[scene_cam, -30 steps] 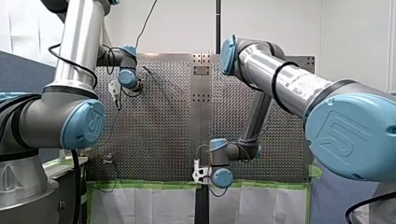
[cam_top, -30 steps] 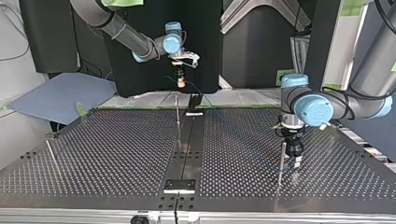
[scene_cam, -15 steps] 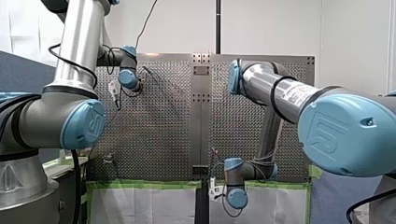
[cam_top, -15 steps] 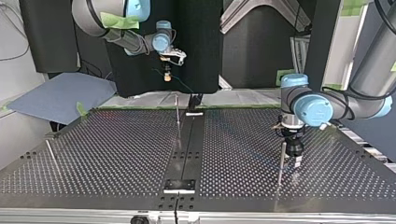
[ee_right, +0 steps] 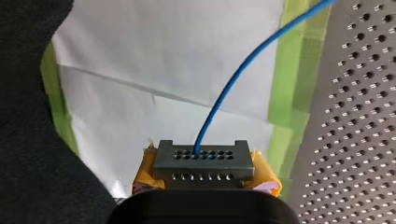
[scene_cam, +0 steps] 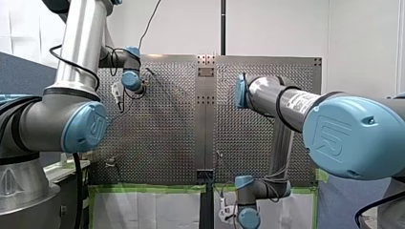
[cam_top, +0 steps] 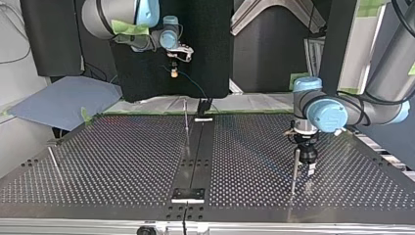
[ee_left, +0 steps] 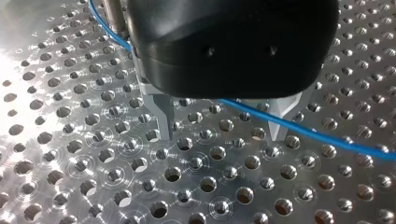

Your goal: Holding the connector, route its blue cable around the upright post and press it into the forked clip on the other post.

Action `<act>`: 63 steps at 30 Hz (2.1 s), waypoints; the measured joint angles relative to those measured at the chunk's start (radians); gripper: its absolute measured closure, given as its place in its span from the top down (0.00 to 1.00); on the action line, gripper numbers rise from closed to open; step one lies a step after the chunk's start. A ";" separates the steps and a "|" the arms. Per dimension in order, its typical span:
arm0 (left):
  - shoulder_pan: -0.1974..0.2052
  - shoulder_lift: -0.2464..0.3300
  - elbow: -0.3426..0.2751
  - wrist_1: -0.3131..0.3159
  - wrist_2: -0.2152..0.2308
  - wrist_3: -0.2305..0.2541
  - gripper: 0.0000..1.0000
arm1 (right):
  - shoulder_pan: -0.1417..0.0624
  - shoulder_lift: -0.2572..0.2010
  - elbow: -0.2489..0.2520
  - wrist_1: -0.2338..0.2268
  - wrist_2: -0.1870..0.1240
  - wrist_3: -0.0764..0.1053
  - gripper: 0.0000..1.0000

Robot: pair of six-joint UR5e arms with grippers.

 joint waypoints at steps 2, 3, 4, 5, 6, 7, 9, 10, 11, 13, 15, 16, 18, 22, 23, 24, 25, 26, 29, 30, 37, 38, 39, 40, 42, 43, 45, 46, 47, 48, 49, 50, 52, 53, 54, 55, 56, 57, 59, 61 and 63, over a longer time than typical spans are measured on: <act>0.000 0.000 0.000 0.000 0.000 -0.001 1.00 | 0.004 -0.019 0.014 -0.012 0.000 -0.002 0.00; 0.000 0.000 0.000 0.000 0.000 -0.001 1.00 | 0.005 -0.028 0.022 -0.017 0.000 -0.003 0.00; 0.000 0.000 0.000 0.000 0.000 -0.001 1.00 | 0.006 -0.037 0.029 -0.022 0.001 -0.003 0.00; 0.000 0.000 0.000 0.000 0.000 -0.001 1.00 | 0.007 -0.049 0.039 -0.030 0.000 -0.003 0.00; -0.001 0.000 0.000 0.000 0.000 -0.002 1.00 | 0.008 -0.057 0.047 -0.035 0.001 -0.004 0.00; -0.001 0.000 0.000 0.000 0.000 -0.002 1.00 | 0.008 -0.066 0.055 -0.041 0.001 -0.004 0.00; -0.001 0.000 0.000 0.000 0.001 -0.002 1.00 | 0.009 -0.087 0.076 -0.055 0.001 -0.004 0.00; -0.001 0.000 0.000 0.000 0.001 -0.002 1.00 | 0.008 -0.096 0.085 -0.061 0.001 -0.004 0.00; -0.001 0.000 0.000 0.000 0.001 -0.003 1.00 | 0.008 -0.108 0.097 -0.067 0.002 -0.004 0.00; -0.001 0.000 0.000 0.000 0.001 -0.003 1.00 | 0.007 -0.125 0.114 -0.075 0.003 -0.004 0.00; -0.002 0.000 0.000 -0.002 0.001 -0.004 1.00 | 0.007 -0.145 0.133 -0.085 0.003 -0.004 0.00; -0.002 0.000 0.000 -0.003 0.001 -0.005 1.00 | 0.007 -0.153 0.142 -0.089 0.003 -0.004 0.00; -0.002 0.000 0.000 -0.004 0.001 -0.005 1.00 | 0.008 -0.173 0.162 -0.095 0.003 -0.005 0.00; -0.003 0.000 0.000 -0.009 0.001 -0.007 1.00 | 0.009 -0.215 0.198 -0.104 0.002 -0.006 0.00; -0.003 0.000 0.000 -0.010 0.000 -0.008 1.00 | 0.009 -0.228 0.208 -0.106 0.002 -0.007 0.00; -0.003 0.000 0.000 -0.011 0.001 -0.009 1.00 | 0.009 -0.237 0.215 -0.109 0.002 -0.007 0.00; -0.003 0.000 0.000 -0.011 0.001 -0.010 1.00 | 0.009 -0.247 0.222 -0.114 0.002 -0.008 0.00; -0.003 0.000 0.000 -0.012 0.001 -0.010 1.00 | 0.009 -0.259 0.231 -0.120 0.001 -0.009 0.00; -0.003 0.000 0.000 -0.015 0.000 -0.011 1.00 | 0.006 -0.289 0.257 -0.136 0.000 -0.009 0.00; -0.003 0.000 0.000 -0.016 0.000 -0.011 1.00 | 0.004 -0.297 0.265 -0.139 0.000 -0.009 0.00; -0.004 0.000 0.000 -0.017 0.000 -0.017 1.00 | -0.003 -0.354 0.284 -0.144 -0.008 -0.009 0.00; -0.004 0.000 0.000 -0.017 0.000 -0.017 1.00 | -0.004 -0.365 0.285 -0.145 -0.010 -0.009 0.00; -0.005 0.000 0.000 -0.017 0.000 -0.017 1.00 | -0.004 -0.373 0.285 -0.146 -0.013 -0.009 0.00; -0.005 0.000 0.000 -0.017 0.000 -0.018 1.00 | -0.005 -0.381 0.285 -0.147 -0.016 -0.009 0.00; -0.006 0.000 0.000 -0.017 0.000 -0.018 1.00 | -0.007 -0.399 0.285 -0.150 -0.026 -0.009 0.00; -0.007 0.000 0.000 -0.017 0.000 -0.018 1.00 | -0.008 -0.407 0.285 -0.150 -0.032 -0.010 0.00; -0.008 0.000 0.000 -0.017 0.000 -0.018 1.00 | -0.010 -0.425 0.285 -0.151 -0.047 -0.010 0.00; -0.008 0.000 0.000 -0.018 0.000 -0.018 1.00 | -0.012 -0.431 0.285 -0.151 -0.054 -0.010 0.00; -0.009 0.000 0.000 -0.018 0.000 -0.018 1.00 | -0.014 -0.438 0.285 -0.150 -0.064 -0.010 0.00; -0.010 0.000 0.000 -0.018 0.000 -0.018 1.00 | -0.016 -0.441 0.285 -0.149 -0.072 -0.011 0.00; -0.010 0.000 0.000 -0.019 0.000 -0.018 1.00 | -0.017 -0.443 0.285 -0.148 -0.080 -0.014 0.00; -0.010 0.000 0.000 -0.019 0.000 -0.018 1.00 | -0.019 -0.445 0.285 -0.145 -0.091 -0.019 0.00; -0.011 0.000 0.000 -0.020 0.000 -0.018 1.00 | -0.021 -0.445 0.285 -0.137 -0.105 -0.031 0.00; -0.012 0.000 0.000 -0.021 0.000 -0.018 1.00 | -0.022 -0.445 0.287 -0.133 -0.111 -0.041 0.00; -0.012 0.000 0.000 -0.021 0.000 -0.018 1.00 | -0.023 -0.445 0.291 -0.132 -0.115 -0.048 0.00; -0.013 0.000 0.000 -0.021 0.000 -0.018 1.00 | -0.025 -0.445 0.295 -0.133 -0.117 -0.053 0.00; -0.013 0.000 0.000 -0.022 0.000 -0.018 1.00 | -0.027 -0.445 0.303 -0.138 -0.121 -0.058 0.00; -0.014 0.000 0.000 -0.023 0.000 -0.018 1.00 | -0.030 -0.445 0.309 -0.143 -0.122 -0.060 0.00; -0.014 0.000 0.000 -0.024 0.000 -0.018 1.00 | -0.033 -0.445 0.320 -0.157 -0.125 -0.063 0.00; -0.015 0.000 0.000 -0.024 0.000 -0.018 1.00 | -0.035 -0.445 0.326 -0.164 -0.126 -0.064 0.00; -0.015 0.000 0.000 -0.024 0.000 -0.018 1.00 | -0.041 -0.444 0.332 -0.173 -0.129 -0.063 0.00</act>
